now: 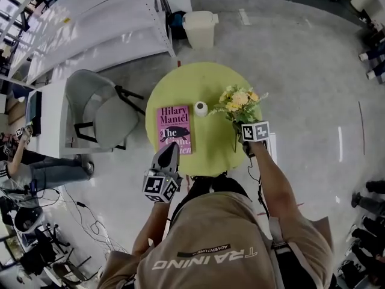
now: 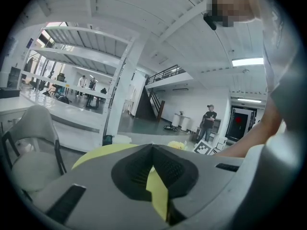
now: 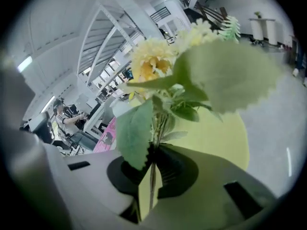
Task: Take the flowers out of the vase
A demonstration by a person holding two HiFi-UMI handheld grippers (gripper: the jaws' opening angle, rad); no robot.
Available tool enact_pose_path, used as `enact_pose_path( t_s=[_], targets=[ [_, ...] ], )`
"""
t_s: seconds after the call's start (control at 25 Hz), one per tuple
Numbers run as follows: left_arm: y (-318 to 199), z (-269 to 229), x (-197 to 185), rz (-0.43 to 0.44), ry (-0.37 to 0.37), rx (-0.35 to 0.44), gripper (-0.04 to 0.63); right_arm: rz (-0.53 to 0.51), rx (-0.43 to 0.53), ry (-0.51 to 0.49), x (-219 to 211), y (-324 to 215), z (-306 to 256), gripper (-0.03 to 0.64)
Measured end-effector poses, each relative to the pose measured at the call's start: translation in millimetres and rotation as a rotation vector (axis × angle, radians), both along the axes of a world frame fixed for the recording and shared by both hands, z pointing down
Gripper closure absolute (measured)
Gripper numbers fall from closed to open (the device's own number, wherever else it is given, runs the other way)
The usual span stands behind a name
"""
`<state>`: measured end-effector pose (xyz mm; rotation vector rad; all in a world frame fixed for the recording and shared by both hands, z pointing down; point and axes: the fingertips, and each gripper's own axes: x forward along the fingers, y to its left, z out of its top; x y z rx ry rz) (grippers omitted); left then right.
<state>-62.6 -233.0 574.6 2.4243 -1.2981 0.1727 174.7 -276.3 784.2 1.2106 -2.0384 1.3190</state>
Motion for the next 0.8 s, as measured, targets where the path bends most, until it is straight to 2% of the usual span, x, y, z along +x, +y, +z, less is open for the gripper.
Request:
enact_pose_path(
  t_s=[0.24, 0.52, 0.64, 0.8],
  targets=[
    [-8.5, 6.0, 0.1, -0.025, -0.003, -0.013, 0.586, -0.017, -0.076, 0.021, 0.0, -5.8, 23.0, 0.583],
    [-12.3, 12.1, -7.3, -0.044, -0.001, -0.032, 0.586, 0.014, -0.141, 0.068, 2.8, -4.8, 37.1, 0.529],
    [-13.7, 12.8, -8.8, -0.048, 0.004, -0.034, 0.586, 0.008, -0.142, 0.135, 7.7, -4.7, 38.1, 0.500],
    [-13.0, 11.5, -8.2, -0.040, 0.011, -0.030, 0.586, -0.004, -0.147, 0.208, 12.4, 1.9, 35.6, 0.499]
  ],
)
